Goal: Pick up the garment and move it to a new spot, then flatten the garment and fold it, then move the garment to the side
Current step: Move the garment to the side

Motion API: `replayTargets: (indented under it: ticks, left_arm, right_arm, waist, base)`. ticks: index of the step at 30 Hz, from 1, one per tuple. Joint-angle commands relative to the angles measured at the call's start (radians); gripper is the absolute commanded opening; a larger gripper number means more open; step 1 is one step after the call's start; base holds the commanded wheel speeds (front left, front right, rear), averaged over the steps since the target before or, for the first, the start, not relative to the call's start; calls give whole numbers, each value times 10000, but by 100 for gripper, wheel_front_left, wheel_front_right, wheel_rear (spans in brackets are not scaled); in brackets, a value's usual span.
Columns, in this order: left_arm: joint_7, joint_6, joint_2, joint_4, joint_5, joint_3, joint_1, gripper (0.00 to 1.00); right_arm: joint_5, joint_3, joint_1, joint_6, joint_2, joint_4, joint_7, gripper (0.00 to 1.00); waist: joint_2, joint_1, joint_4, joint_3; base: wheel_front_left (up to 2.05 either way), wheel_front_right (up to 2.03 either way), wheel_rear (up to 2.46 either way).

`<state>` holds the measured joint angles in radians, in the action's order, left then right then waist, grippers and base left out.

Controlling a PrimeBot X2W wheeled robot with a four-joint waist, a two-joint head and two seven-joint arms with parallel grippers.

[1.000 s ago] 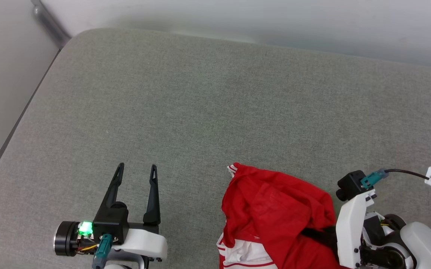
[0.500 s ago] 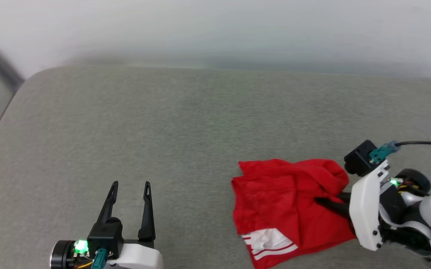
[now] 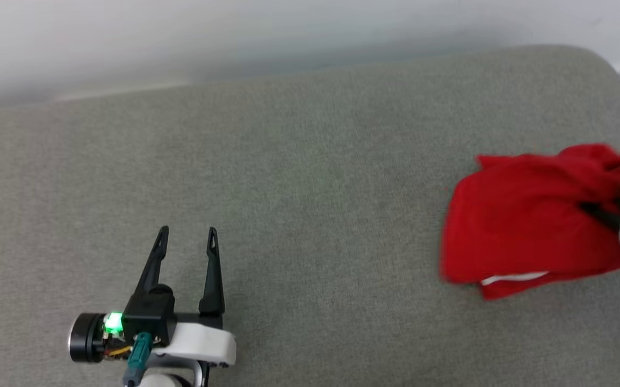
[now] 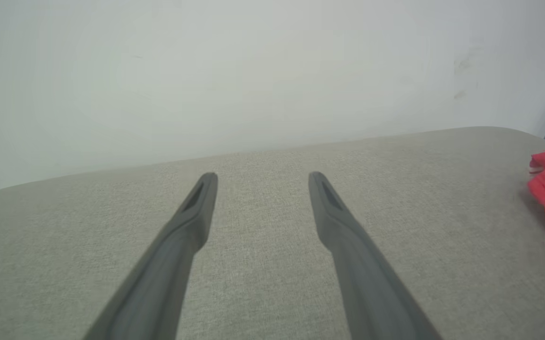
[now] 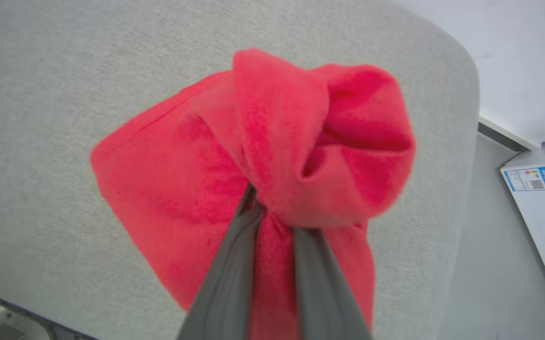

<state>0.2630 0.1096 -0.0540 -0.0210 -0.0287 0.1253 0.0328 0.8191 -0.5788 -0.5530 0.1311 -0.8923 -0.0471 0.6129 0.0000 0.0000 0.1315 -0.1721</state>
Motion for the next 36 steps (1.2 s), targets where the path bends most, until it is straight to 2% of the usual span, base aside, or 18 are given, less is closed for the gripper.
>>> replayTargets:
  ticks: [1,7,14,19,27,28,29,36]
  left_arm:
    - [23,-53,-76,45,108,-22,228,100]
    - [23,-269,-293,181,274,31,860,100]
    - [23,-360,-486,460,328,46,1410,100]
    - [23,-351,-568,643,320,30,1607,100]
    - [22,-255,-622,722,282,47,1666,100]
    - [22,-235,-613,693,268,53,1629,100]
    - [22,-221,-597,662,253,55,1575,100]
    - [22,-129,-435,454,132,145,1136,100]
  right_arm:
    - [-138,203,-237,-7,-145,-250,-186,0]
    - [-647,1046,-758,-7,-454,-2177,-630,0]
    - [-1629,1939,-1687,-7,-215,-4593,-1270,0]
    - [-2334,2560,-2334,-9,73,-5865,-1678,0]
    - [-3245,3201,-2823,-7,618,-7059,-2022,0]
    - [-3390,3224,-2823,-7,697,-7123,-2108,53]
    - [-3440,3274,-2792,-7,790,-7190,-2186,100]
    - [-4046,3964,-2602,-7,967,-7065,-3626,100]
  waist:
    - [0,0,290,-666]
    - [0,0,98,-1901]
    - [0,0,-219,-2951]
    - [0,0,-304,-3319]
    - [0,0,-301,-3348]
    - [0,0,-297,-3260]
    - [0,0,-288,-3153]
    - [0,0,-404,-2081]
  base:
    - [0,0,0]
    - [0,0,0]
    - [0,0,0]
    - [0,0,0]
    - [0,0,0]
    - [0,0,0]
    - [0,0,0]
    - [0,0,0]
